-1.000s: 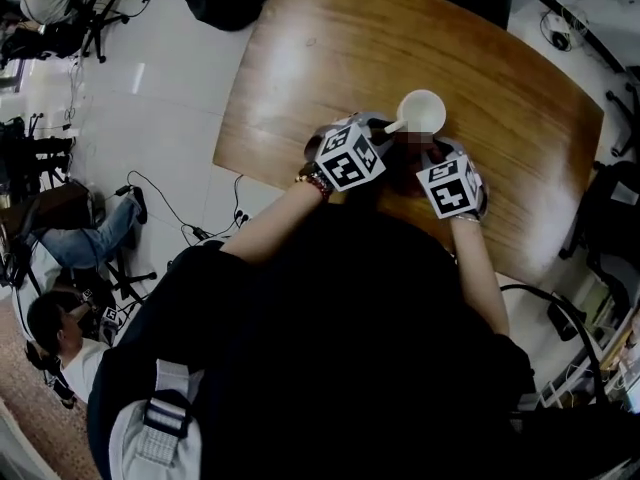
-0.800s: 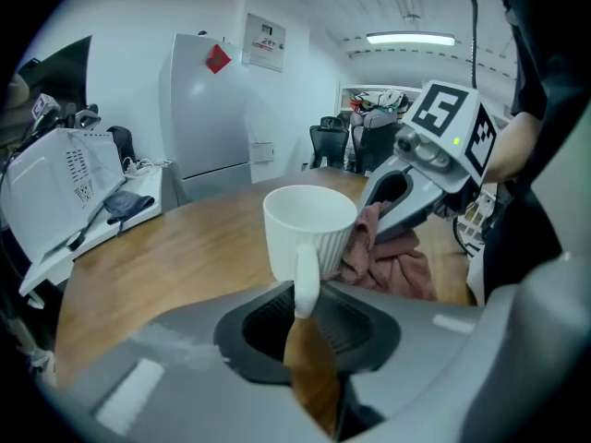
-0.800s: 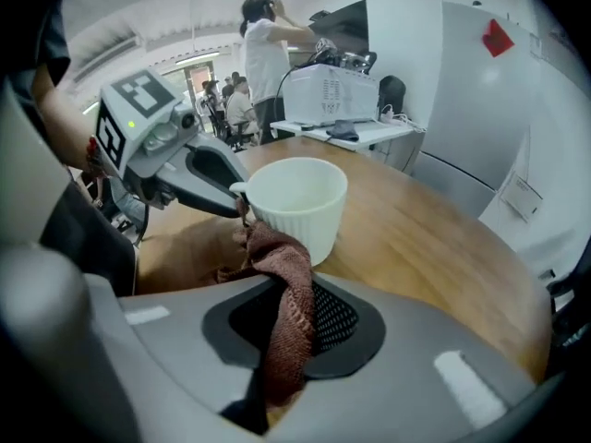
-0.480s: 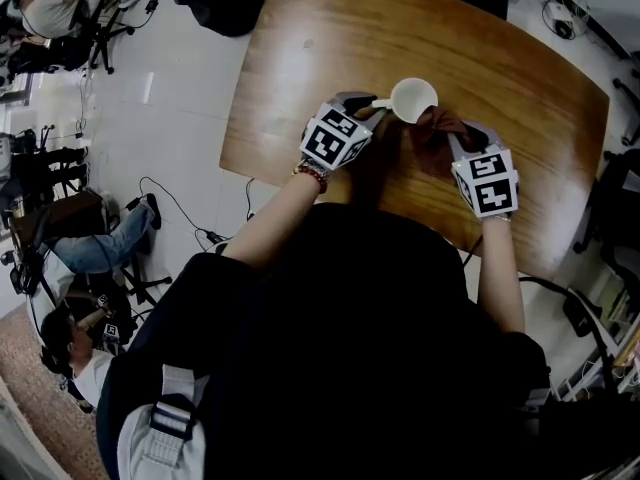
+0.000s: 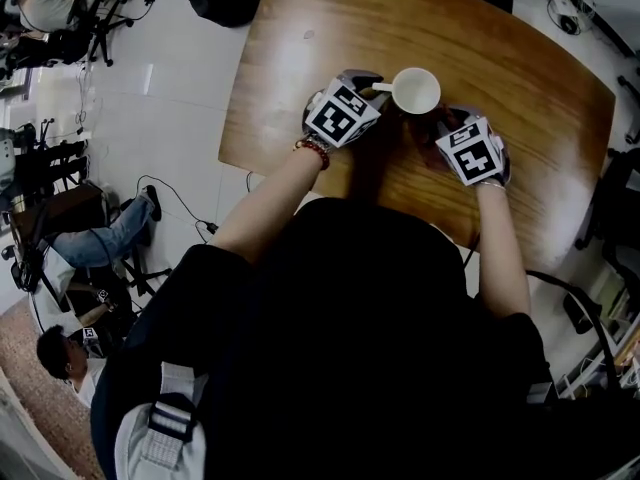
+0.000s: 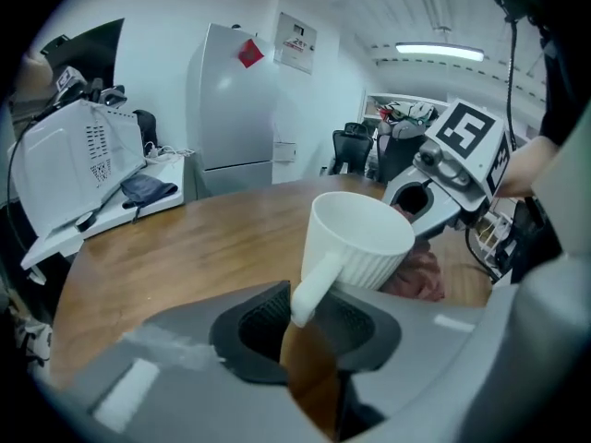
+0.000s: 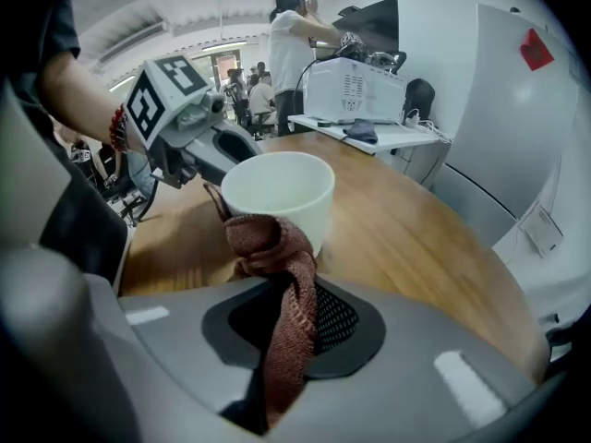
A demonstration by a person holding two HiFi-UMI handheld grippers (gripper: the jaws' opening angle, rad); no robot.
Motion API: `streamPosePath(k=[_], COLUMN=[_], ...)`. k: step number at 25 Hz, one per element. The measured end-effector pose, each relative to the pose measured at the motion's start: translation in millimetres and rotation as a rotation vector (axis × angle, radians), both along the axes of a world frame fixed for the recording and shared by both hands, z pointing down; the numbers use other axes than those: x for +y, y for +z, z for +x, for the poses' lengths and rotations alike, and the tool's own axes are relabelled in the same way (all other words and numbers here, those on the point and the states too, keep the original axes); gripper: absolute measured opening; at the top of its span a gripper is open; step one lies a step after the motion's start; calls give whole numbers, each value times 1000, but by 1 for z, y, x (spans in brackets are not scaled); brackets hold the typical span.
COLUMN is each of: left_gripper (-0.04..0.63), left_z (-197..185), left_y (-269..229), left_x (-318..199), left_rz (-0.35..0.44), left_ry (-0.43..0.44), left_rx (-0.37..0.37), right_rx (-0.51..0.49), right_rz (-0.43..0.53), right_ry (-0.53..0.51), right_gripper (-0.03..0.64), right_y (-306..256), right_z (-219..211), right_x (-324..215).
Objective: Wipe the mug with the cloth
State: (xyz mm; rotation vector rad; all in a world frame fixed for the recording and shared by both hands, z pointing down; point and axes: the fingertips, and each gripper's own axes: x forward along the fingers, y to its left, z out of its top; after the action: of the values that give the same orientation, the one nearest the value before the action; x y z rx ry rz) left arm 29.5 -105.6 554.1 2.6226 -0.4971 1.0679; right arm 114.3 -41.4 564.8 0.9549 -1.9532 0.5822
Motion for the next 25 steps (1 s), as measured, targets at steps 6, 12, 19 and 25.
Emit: streamPosePath(k=[6, 12, 19, 25], left_gripper=[77, 74, 72, 71], left_z=[2, 5, 14, 14], left_y=[-1, -3, -4, -3], left_x=[-17, -28, -30, -33], left_rz=[15, 28, 32, 26], left_ry=[-27, -50, -2, -11], left_rx=[5, 34, 60, 84], right_rx=[-18, -116, -137, -103], right_rz=[27, 101, 56, 0], right_ry=[40, 142, 146, 112], right_gripper=[54, 54, 54, 54], right_y=[-12, -51, -29, -3], right_z=[18, 41, 35, 31], right_x=[-9, -41, -55, -56])
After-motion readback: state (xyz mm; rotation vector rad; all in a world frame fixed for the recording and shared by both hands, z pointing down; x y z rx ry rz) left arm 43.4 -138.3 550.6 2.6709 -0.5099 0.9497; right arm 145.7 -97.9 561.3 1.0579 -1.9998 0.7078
